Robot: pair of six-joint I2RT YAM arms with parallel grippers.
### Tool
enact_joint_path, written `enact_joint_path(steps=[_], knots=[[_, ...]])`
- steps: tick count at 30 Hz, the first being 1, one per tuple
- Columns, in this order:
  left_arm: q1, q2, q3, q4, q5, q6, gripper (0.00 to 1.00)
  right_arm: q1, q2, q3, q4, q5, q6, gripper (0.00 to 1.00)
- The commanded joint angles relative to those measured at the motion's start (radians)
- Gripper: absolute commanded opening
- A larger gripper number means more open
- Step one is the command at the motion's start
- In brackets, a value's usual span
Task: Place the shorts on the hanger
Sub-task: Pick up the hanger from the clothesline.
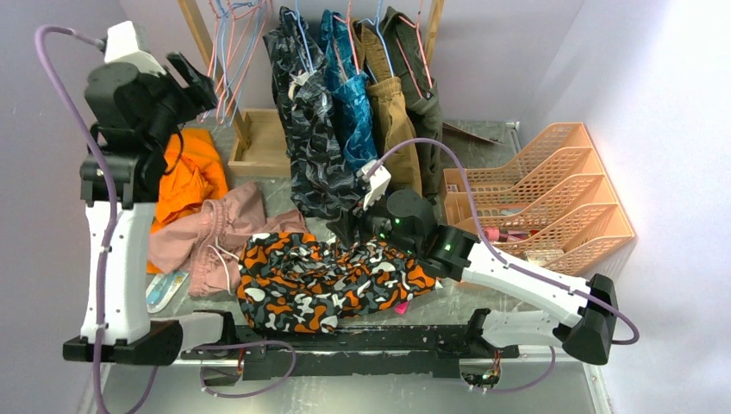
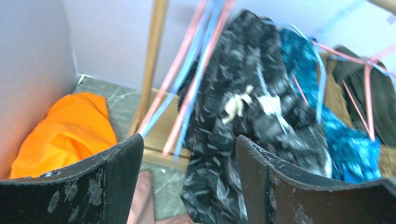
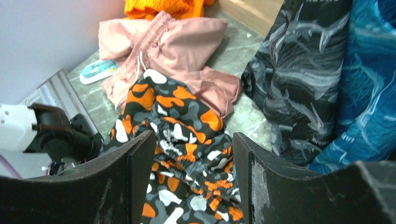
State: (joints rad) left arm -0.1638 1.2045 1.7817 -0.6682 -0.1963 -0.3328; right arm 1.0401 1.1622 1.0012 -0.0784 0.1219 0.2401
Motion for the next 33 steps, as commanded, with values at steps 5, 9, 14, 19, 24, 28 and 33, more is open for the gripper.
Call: enact_joint_path(steps=[5, 9, 14, 19, 24, 28, 33], knots=[[0.246, 0.074, 0.038, 0.024, 0.382, -0.125, 0.77, 0.003, -0.107, -0.108, 0.043, -0.08, 0.053, 0.65], [0.287, 0.041, -0.066, 0.13, 0.402, -0.15, 0.77, 0.004, -0.14, -0.134, 0.022, -0.083, 0.04, 0.65], [0.296, -0.029, -0.252, 0.298, 0.339, -0.149, 0.76, 0.003, -0.144, -0.139, -0.004, -0.044, 0.042, 0.65], [0.3, -0.009, -0.286, 0.342, 0.314, -0.165, 0.78, 0.004, -0.168, -0.168, 0.005, -0.017, 0.058, 0.64], [0.303, 0.021, -0.298, 0.378, 0.373, -0.18, 0.79, 0.004, -0.206, -0.213, 0.047, 0.008, 0.061, 0.64], [0.308, 0.074, -0.271, 0.392, 0.424, -0.18, 0.8, 0.002, -0.198, -0.209, 0.044, 0.013, 0.06, 0.64], [0.31, 0.14, -0.251, 0.423, 0.566, -0.203, 0.79, 0.003, -0.19, -0.194, 0.023, 0.033, 0.047, 0.64]])
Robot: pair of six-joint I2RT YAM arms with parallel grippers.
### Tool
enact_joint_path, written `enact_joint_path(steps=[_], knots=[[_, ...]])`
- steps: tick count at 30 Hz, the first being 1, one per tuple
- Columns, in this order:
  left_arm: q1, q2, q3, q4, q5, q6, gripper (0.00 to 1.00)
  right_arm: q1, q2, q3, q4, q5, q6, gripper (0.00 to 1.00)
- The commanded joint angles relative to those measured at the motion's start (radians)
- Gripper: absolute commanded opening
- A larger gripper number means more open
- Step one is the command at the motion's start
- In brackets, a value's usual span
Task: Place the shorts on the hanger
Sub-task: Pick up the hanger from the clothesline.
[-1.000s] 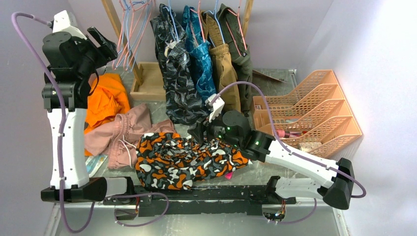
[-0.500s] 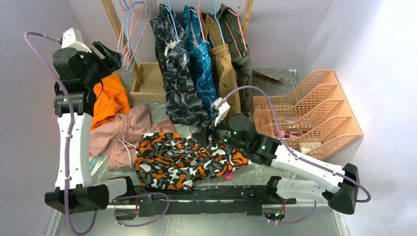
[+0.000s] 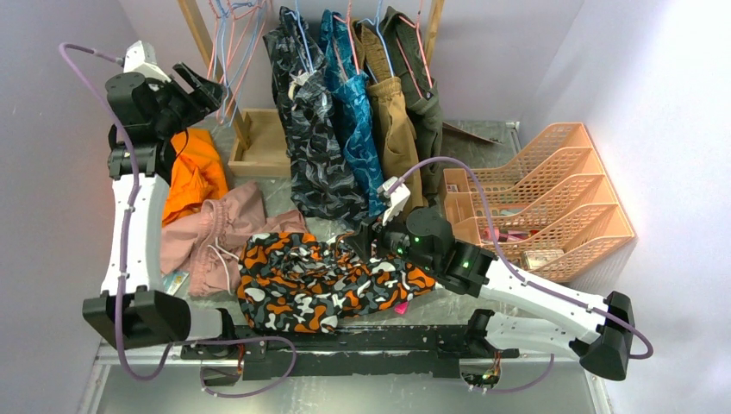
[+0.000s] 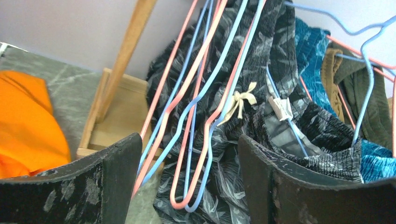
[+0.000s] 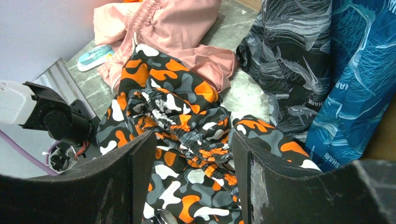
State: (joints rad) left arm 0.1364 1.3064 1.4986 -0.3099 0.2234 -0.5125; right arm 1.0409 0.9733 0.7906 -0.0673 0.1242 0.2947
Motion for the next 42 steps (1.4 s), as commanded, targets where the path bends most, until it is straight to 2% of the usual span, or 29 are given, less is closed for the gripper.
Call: enact_joint_path(steps=[1, 11, 15, 19, 24, 27, 33, 42], knots=[[0.009, 0.046, 0.03, 0.075, 0.177, -0.031, 0.78, 0.003, -0.004, 0.015, 0.012, 0.037, -0.01, 0.64], [-0.01, 0.051, -0.004, 0.209, 0.515, -0.097, 0.7, 0.002, -0.007, 0.011, 0.025, 0.059, -0.034, 0.64], [-0.053, 0.028, 0.008, 0.204, 0.572, -0.069, 0.72, 0.002, 0.003, 0.007, 0.027, 0.054, -0.034, 0.64], [-0.064, 0.002, 0.028, 0.101, 0.514, -0.003, 0.73, 0.003, 0.006, 0.007, 0.023, 0.058, -0.034, 0.64], [-0.064, -0.079, 0.045, -0.064, 0.148, 0.066, 0.75, 0.003, -0.003, 0.004, 0.011, 0.066, -0.032, 0.64], [-0.063, -0.136, 0.039, -0.066, 0.052, 0.068, 0.78, 0.003, -0.01, 0.001, 0.008, 0.07, -0.032, 0.64], [-0.064, -0.146, 0.077, -0.059, 0.027, 0.061, 0.77, 0.003, -0.012, 0.002, 0.004, 0.074, -0.03, 0.64], [-0.063, -0.023, 0.133, -0.027, 0.089, 0.023, 0.72, 0.002, -0.024, 0.001, 0.0, 0.074, -0.017, 0.63]])
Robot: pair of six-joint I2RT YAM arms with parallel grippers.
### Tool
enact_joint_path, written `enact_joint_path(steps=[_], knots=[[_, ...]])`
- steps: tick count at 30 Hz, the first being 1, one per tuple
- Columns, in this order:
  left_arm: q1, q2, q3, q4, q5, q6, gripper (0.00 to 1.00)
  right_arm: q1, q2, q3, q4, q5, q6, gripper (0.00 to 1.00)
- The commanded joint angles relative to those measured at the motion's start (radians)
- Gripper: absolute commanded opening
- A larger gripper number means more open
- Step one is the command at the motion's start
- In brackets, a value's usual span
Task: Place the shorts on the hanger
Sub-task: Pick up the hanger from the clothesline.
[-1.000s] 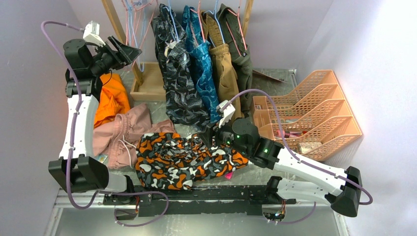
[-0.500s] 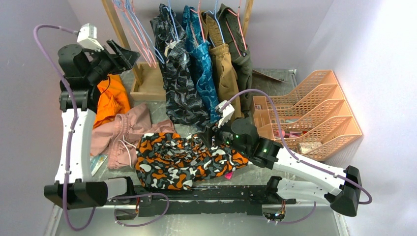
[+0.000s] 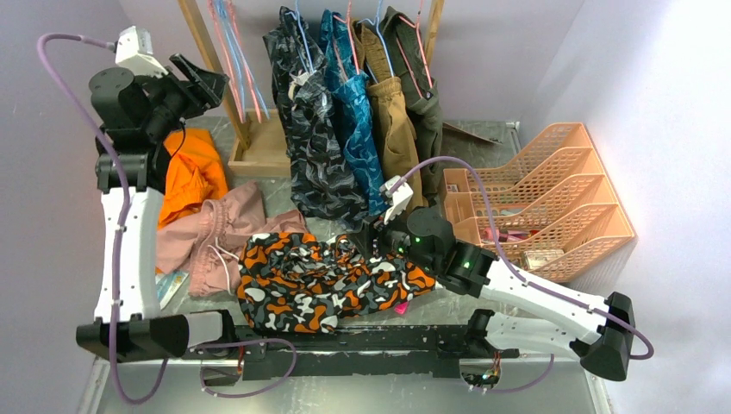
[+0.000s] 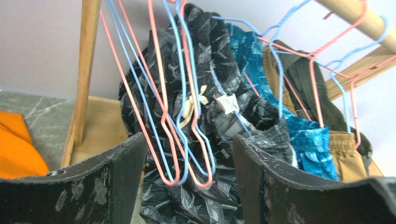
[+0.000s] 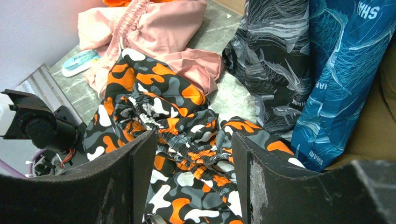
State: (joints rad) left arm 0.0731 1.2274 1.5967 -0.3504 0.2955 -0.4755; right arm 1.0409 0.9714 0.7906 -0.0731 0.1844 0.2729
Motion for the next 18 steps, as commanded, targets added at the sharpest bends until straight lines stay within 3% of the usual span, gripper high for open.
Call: enact_joint_path(steps=[1, 7, 18], knots=[[0.001, 0.07, 0.046, 0.011, 0.022, -0.014, 0.71, 0.003, -0.022, 0.002, 0.006, 0.015, 0.003, 0.64], [0.001, 0.127, 0.072, 0.015, 0.001, -0.001, 0.65, 0.002, -0.021, 0.005, -0.001, 0.02, -0.001, 0.63], [0.001, 0.19, 0.058, 0.048, 0.02, 0.006, 0.44, 0.004, -0.024, 0.001, -0.011, 0.041, -0.011, 0.63]])
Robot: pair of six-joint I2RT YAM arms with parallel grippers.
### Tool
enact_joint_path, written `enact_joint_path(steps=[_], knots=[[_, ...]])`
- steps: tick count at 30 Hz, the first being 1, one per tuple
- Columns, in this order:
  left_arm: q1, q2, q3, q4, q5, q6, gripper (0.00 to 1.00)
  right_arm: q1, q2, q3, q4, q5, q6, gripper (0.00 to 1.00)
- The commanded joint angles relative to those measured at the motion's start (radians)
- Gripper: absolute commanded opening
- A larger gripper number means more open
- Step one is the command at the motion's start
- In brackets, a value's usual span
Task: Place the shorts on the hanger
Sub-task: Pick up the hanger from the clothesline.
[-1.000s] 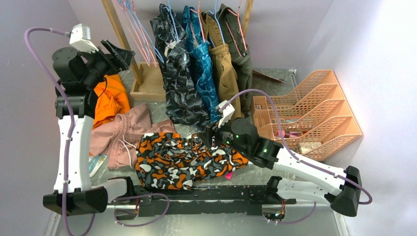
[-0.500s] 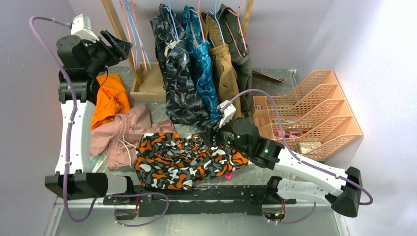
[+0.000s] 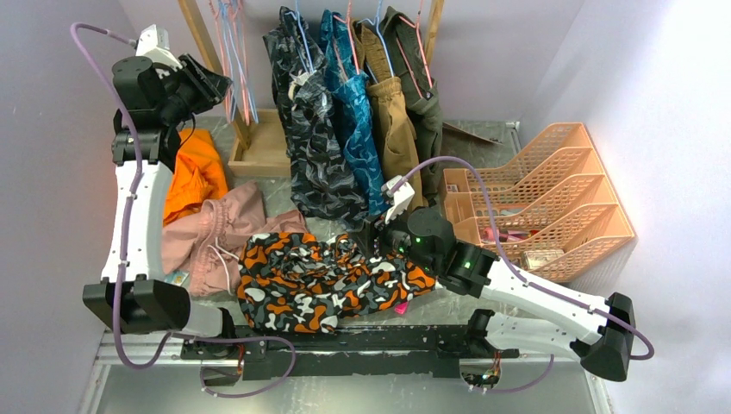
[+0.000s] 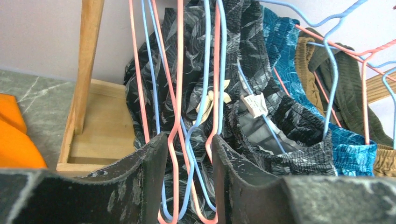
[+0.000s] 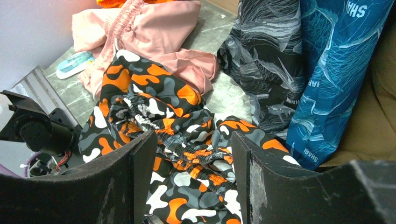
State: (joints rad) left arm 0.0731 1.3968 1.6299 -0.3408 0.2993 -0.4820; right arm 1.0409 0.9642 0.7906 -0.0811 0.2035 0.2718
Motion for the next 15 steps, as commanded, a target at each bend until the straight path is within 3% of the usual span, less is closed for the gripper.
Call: enact_joint_path(steps=[1, 15], knots=[[0.001, 0.025, 0.028, 0.037, 0.011, 0.019, 0.43, 0.003, -0.016, 0.002, -0.003, 0.022, -0.009, 0.63], [0.001, 0.057, 0.03, 0.028, -0.033, 0.069, 0.4, 0.003, 0.001, 0.006, -0.002, 0.03, -0.018, 0.63]])
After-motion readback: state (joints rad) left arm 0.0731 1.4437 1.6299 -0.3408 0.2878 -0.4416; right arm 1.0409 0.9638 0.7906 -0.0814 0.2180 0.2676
